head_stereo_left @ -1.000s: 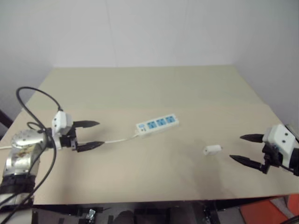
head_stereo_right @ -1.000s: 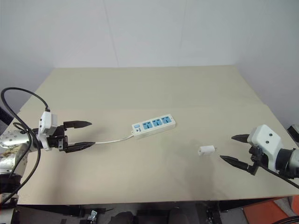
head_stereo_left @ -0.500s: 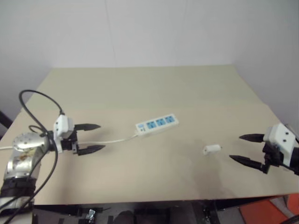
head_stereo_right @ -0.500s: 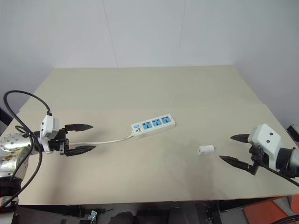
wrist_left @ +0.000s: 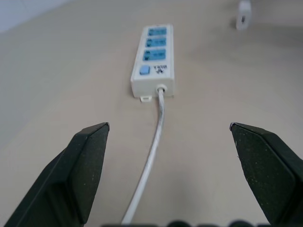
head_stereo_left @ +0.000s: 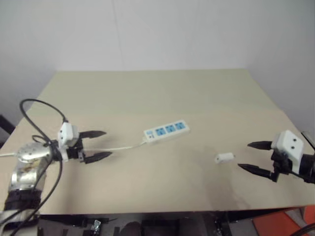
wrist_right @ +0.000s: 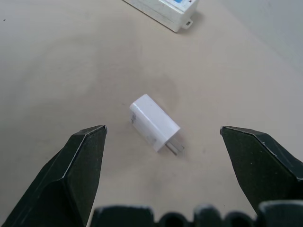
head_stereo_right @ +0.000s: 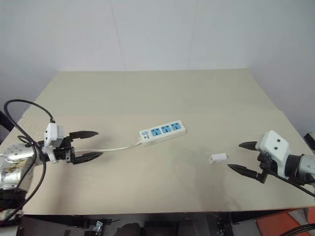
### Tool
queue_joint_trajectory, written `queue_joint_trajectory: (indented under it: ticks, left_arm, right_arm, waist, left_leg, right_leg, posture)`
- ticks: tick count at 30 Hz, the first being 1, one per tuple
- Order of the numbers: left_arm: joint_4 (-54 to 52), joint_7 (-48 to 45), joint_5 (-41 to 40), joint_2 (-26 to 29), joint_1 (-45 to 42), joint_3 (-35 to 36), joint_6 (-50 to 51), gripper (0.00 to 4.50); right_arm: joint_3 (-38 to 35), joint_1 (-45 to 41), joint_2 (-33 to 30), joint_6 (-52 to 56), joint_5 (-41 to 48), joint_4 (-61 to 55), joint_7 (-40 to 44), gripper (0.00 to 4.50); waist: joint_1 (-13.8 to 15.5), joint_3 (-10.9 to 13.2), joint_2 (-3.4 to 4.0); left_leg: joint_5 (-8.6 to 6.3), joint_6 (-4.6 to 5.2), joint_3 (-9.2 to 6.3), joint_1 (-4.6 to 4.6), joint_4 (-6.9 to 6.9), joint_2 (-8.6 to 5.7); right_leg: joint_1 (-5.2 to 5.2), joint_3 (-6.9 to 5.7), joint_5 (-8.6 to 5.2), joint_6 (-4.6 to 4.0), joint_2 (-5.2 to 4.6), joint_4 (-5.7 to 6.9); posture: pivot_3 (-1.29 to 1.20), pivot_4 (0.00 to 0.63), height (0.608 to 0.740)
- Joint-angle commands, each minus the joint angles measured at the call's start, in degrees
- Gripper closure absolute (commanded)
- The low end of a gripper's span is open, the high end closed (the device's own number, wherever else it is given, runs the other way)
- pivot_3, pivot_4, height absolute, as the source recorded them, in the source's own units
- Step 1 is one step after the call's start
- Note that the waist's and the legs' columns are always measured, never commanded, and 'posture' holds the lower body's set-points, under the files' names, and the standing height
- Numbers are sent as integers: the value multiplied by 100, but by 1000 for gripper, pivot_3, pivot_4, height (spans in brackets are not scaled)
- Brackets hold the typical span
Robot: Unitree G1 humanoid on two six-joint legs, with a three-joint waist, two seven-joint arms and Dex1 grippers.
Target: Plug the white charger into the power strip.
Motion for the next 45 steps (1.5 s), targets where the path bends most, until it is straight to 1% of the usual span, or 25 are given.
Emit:
queue_joint_trajectory:
  ticks: [1, 4, 9, 12, 15, 20, 22, 27, 32, 36, 42, 44, 45]
  left_arm:
    - [753, -107, 296, -349, -693, -259, -691, 29]
    - [1910, -179, 613, -860, -1452, -472, -1349, 29]
    - [3754, 9, 1220, -1409, -2549, -707, -2305, 29]
    - [4603, 312, 1517, -1654, -3042, -753, -2511, 29]
    - [5066, 488, 1811, -1814, -3300, -837, -2581, 29]
    - [5382, 541, 2124, -1977, -3440, -854, -2479, 29]
    - [5439, 649, 2364, -1994, -3428, -977, -2537, 29]
    - [5536, 1285, 2847, -2135, -3360, -1165, -2588, 29]
    - [5558, 1573, 2956, -2271, -3353, -1101, -2591, 29]
    - [5558, 1674, 2740, -2451, -3404, -809, -2440, 29]
    - [5558, 1356, 2747, -2522, -3366, -730, -2311, 29]
    - [5555, 1428, 2824, -2527, -3340, -762, -2326, 29]
    - [5556, 1477, 2864, -2526, -3320, -787, -2336, 207]
  right_arm:
    - [34, -239, -3, -98, 28, -261, -181, 0]
    - [136, -400, 56, -47, 49, -388, -343, 0]
    - [133, -300, 161, 89, 86, -839, -601, 0]
    - [-1, -55, 288, 245, 122, -1271, -829, 0]
    - [-184, 269, 413, 436, 177, -1722, -1033, 0]
    - [-381, 646, 535, 656, 170, -2147, -1298, 0]
    - [-396, 705, 554, 713, 182, -2235, -1366, 0]
    - [-145, 697, 598, 944, 191, -2583, -1581, 0]
    - [131, 492, 602, 1054, 175, -2622, -1753, 0]
    - [341, 317, 562, 1033, 122, -2505, -1779, 0]
    - [506, 194, 533, 972, 29, -2381, -1774, 0]
    - [564, 150, 549, 932, -42, -2333, -1814, 0]
    - [593, 119, 558, 929, -72, -2308, -1842, 0]
  waist:
    - [11, 0, -1]
    - [24, 0, -2]
    - [23, 2, -7]
    - [22, 2, -8]
    - [24, 3, -9]
    - [20, 5, -12]
    - [13, 5, -12]
    - [18, 5, -12]
    - [52, 2, -10]
    - [99, 2, -11]
    - [97, 1, -11]
    - [97, 1, -11]
    - [97, 1, -11]
  left_leg:
    - [0, 0, 0, 0, 0, -1]
    - [1, -1, 1, 0, 0, -6]
    - [0, 0, 1, -19, 1, -7]
    - [-1, 3, 0, -28, 5, -9]
    - [-3, 6, -4, -33, 9, -9]
    - [-3, 6, -5, -33, 18, -10]
    - [-3, 6, -5, -31, 19, -10]
    - [-3, 6, -5, -27, 20, -10]
    - [-3, 6, -5, -19, 20, -13]
    - [-3, 6, -6, -16, 20, -13]
    - [-3, 6, -6, -21, 21, -13]
    - [-3, 6, -6, -20, 21, -13]
    - [-3, 6, -6, -20, 21, -13]
  right_leg:
    - [0, 0, 0, 0, 0, 1]
    - [3, -1, 1, -1, 0, -2]
    - [-6, -3, 1, 0, 0, -1]
    - [-6, -6, 3, 3, 0, 2]
    - [-5, -9, 3, 4, 0, 3]
    - [-4, -9, 4, 8, 0, 2]
    - [-4, -9, 3, 8, 1, 0]
    - [-3, -7, 2, 10, 2, 0]
    - [6, -7, 1, 12, -2, -1]
    - [8, -8, 0, 13, -2, 0]
    - [6, -9, 0, 13, -1, 1]
    - [6, -8, 0, 13, -1, 0]
    - [7, -8, 0, 13, -1, -1]
  posture:
    - [0, 150, 740]
    - [0, 150, 740]
    - [0, 150, 740]
    - [0, 150, 740]
    - [0, 150, 740]
    - [0, 150, 740]
    - [0, 150, 740]
    - [0, 150, 740]
    - [0, 150, 740]
    - [0, 150, 740]
    - [0, 150, 740]
    - [0, 150, 740]
    - [0, 150, 740]
